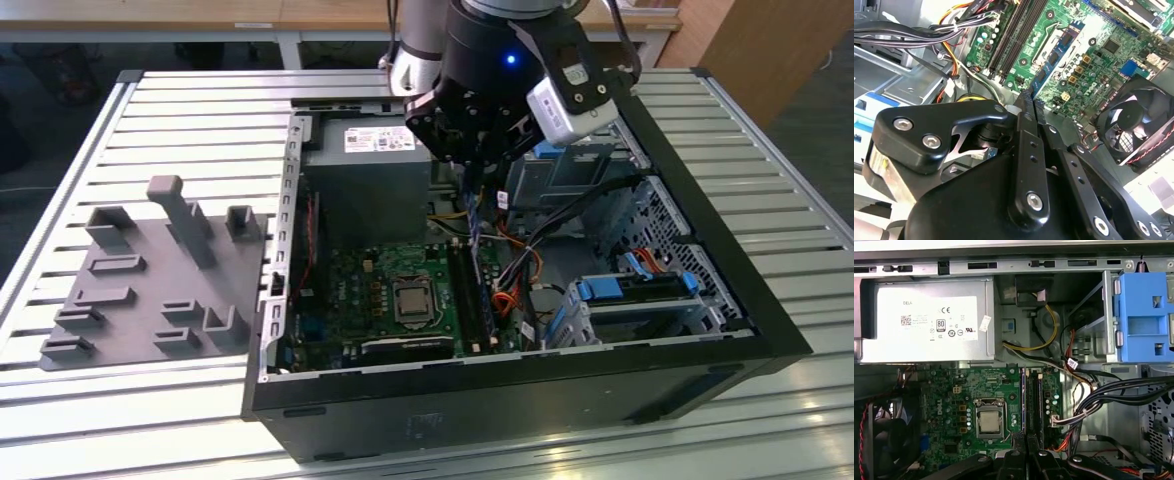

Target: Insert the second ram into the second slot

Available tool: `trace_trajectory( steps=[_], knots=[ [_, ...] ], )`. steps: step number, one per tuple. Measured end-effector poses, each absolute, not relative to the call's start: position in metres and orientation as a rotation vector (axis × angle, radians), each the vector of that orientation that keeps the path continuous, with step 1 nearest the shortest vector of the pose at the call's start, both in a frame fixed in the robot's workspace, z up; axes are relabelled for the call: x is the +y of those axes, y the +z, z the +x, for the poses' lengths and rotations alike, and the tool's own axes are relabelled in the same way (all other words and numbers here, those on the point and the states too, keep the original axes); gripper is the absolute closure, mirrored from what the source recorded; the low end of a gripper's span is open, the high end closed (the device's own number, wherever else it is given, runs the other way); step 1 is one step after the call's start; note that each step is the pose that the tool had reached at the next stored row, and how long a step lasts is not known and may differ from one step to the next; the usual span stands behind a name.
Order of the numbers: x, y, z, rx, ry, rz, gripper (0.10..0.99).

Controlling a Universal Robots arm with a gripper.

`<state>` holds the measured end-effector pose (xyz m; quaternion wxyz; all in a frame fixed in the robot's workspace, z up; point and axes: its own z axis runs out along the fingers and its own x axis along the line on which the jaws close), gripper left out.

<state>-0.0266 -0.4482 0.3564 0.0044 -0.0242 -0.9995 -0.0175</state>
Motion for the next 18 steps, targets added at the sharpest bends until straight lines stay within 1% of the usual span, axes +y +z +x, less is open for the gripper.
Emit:
trace_trajectory(
  steps=[18],
  knots=[
    [-0.448,0.345,-0.027,-3.131,-0.055,-0.076,0.957]
  ],
)
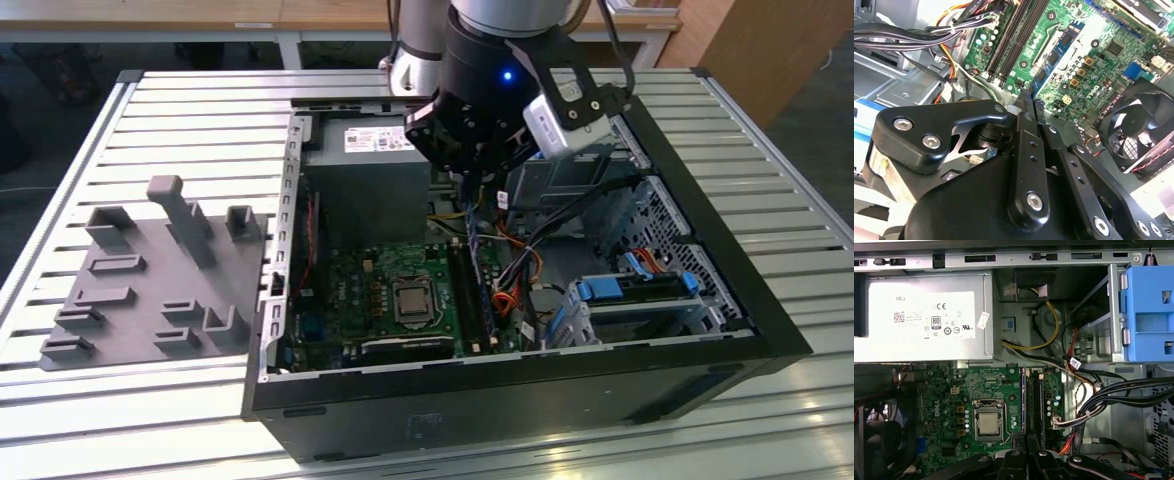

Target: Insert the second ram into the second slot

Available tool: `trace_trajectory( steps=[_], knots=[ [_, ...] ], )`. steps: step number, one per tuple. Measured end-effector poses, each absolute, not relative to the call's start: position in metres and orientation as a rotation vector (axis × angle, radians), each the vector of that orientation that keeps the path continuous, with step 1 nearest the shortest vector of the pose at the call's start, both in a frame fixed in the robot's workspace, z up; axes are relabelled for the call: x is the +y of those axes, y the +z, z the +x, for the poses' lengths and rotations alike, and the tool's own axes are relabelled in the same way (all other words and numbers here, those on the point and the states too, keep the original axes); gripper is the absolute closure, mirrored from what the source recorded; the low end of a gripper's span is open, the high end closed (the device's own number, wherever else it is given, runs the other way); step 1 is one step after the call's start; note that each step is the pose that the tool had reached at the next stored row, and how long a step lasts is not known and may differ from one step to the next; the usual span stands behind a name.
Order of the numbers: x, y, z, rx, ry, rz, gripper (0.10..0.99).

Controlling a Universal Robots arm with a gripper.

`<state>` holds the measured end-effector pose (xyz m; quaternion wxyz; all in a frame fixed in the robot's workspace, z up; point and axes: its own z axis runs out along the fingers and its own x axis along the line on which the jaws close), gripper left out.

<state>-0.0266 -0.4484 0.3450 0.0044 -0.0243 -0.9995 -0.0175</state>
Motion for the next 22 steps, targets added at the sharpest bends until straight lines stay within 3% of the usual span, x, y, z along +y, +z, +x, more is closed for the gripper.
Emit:
trace_trajectory(
  steps=[22],
  knots=[
    [-0.4504,0.3364,-0.0266,-3.132,-0.055,-0.076,0.957]
  ],
)
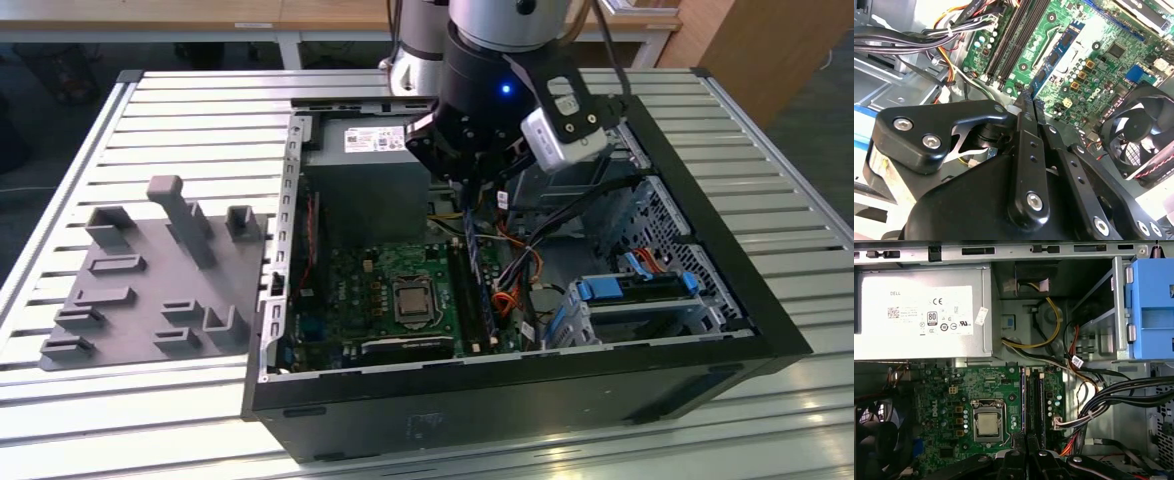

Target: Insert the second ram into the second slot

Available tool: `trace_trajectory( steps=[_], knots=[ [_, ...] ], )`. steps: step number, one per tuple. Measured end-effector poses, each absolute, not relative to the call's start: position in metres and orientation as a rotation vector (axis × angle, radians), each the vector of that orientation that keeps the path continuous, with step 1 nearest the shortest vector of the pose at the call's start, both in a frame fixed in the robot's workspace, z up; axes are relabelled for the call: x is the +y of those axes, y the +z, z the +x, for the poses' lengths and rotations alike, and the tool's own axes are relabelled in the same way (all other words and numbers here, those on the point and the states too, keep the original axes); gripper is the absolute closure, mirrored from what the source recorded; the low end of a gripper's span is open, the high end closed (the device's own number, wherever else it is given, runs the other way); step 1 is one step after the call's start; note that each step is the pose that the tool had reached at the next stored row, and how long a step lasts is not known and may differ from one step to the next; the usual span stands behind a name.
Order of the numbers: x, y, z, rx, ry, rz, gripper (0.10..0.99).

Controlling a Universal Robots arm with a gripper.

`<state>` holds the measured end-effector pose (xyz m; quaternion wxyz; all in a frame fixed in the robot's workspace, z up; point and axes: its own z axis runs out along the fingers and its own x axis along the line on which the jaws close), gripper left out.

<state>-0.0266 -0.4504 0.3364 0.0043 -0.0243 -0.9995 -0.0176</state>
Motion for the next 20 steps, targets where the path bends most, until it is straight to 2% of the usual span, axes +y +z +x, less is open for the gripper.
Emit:
trace_trajectory(
  steps=[20],
  knots=[
    [-0.451,0.319,-0.026,-3.131,-0.055,-0.076,0.957]
  ],
)
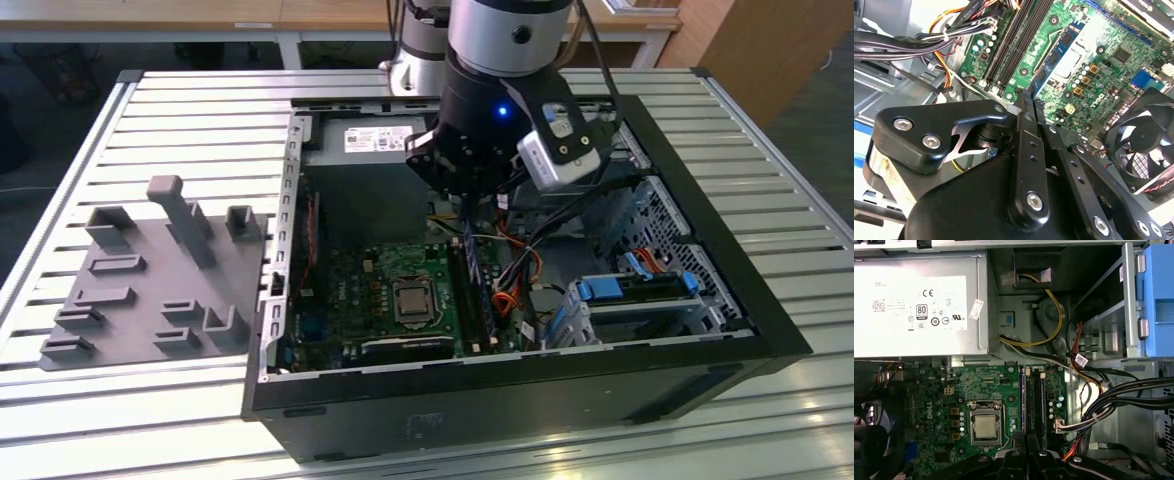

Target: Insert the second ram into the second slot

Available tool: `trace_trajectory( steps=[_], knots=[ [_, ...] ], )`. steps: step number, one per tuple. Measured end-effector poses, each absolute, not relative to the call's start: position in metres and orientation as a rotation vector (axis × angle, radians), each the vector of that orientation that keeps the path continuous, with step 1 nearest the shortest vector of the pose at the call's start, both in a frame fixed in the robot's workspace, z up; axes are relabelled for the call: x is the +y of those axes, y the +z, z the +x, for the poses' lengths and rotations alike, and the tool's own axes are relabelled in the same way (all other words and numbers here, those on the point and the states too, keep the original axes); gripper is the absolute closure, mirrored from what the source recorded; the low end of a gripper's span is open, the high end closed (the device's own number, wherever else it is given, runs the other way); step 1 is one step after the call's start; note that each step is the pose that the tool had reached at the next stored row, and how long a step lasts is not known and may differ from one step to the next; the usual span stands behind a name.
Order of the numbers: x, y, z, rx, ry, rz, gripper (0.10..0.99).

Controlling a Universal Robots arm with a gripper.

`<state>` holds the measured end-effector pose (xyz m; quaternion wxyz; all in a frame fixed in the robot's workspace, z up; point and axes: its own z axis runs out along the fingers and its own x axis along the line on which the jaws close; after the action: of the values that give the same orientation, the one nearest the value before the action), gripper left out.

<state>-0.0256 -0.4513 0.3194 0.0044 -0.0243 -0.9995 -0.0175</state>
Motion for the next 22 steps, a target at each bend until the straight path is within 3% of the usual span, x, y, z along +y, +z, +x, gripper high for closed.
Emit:
trace_trajectory(
  steps=[22],
  knots=[
    [-0.452,0.306,-0.024,-3.129,-0.054,-0.076,0.957]
  ],
)
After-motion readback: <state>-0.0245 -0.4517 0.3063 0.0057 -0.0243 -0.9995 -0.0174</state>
